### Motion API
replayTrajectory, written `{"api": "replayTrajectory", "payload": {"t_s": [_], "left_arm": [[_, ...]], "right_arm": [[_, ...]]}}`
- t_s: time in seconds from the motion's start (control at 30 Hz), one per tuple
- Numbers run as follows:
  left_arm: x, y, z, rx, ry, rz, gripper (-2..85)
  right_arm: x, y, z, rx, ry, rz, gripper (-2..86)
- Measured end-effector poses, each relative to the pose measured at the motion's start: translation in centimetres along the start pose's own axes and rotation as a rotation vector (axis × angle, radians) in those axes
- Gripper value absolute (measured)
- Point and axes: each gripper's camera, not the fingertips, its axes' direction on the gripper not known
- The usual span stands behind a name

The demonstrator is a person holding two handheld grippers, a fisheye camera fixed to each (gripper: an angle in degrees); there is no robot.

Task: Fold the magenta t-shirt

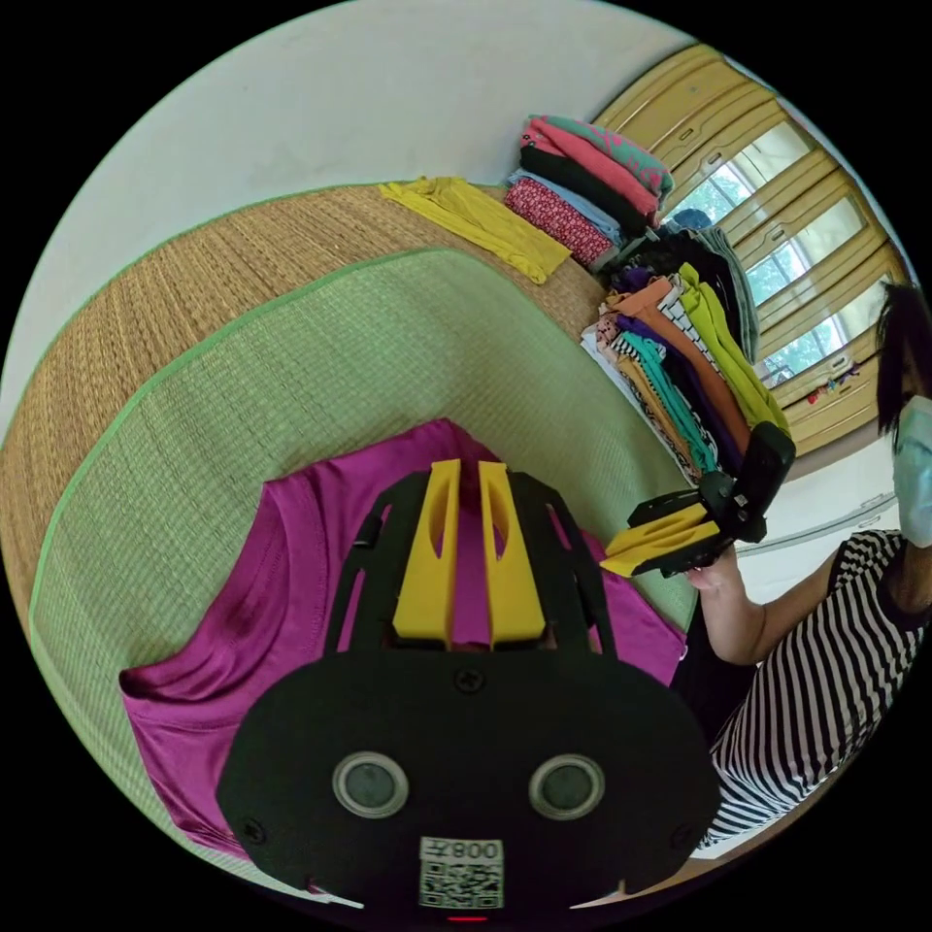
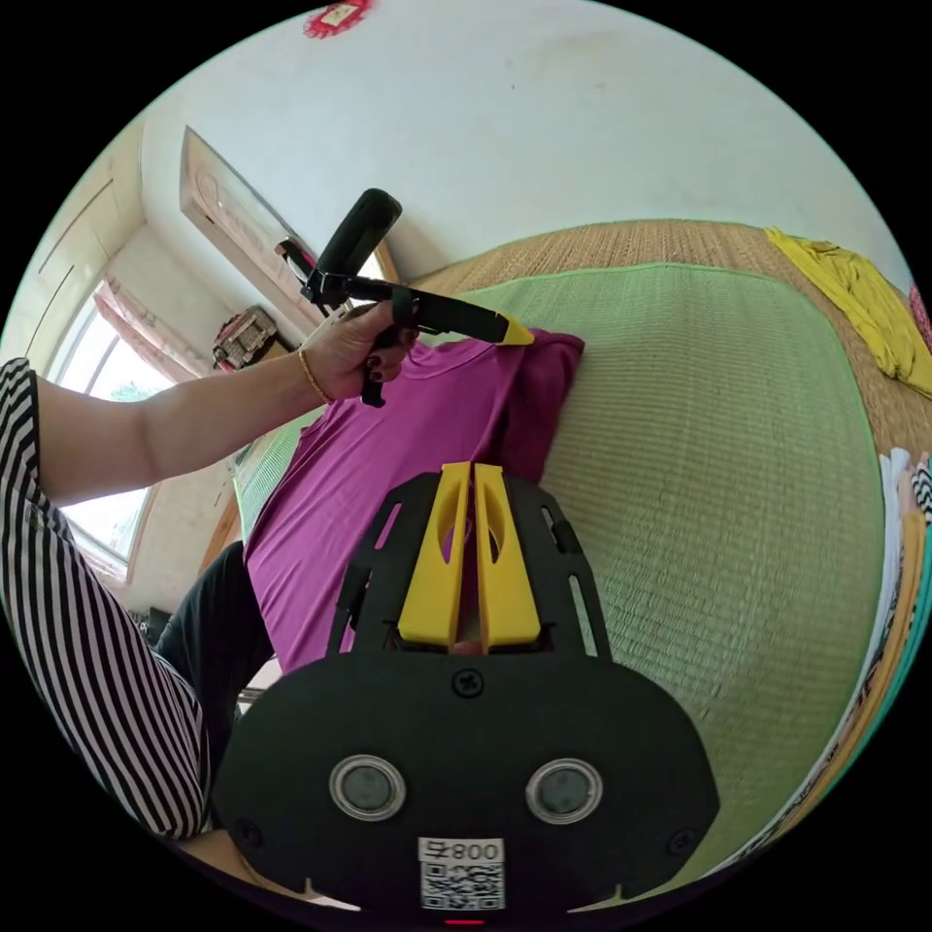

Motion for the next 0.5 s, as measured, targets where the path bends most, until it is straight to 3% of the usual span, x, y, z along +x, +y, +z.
{"api": "replayTrajectory", "payload": {"t_s": [0.27, 0.5], "left_arm": [[-2.7, 2.2, -1.4, 0.083, 0.062, -0.098, 7.9], [-4.3, 2.6, 0.3, -0.053, 0.050, -0.121, 6.3]], "right_arm": [[-0.1, -0.5, 2.6, -0.108, -0.013, -0.019, 0.6], [0.2, -0.8, 3.3, -0.103, -0.043, -0.004, 0.7]]}}
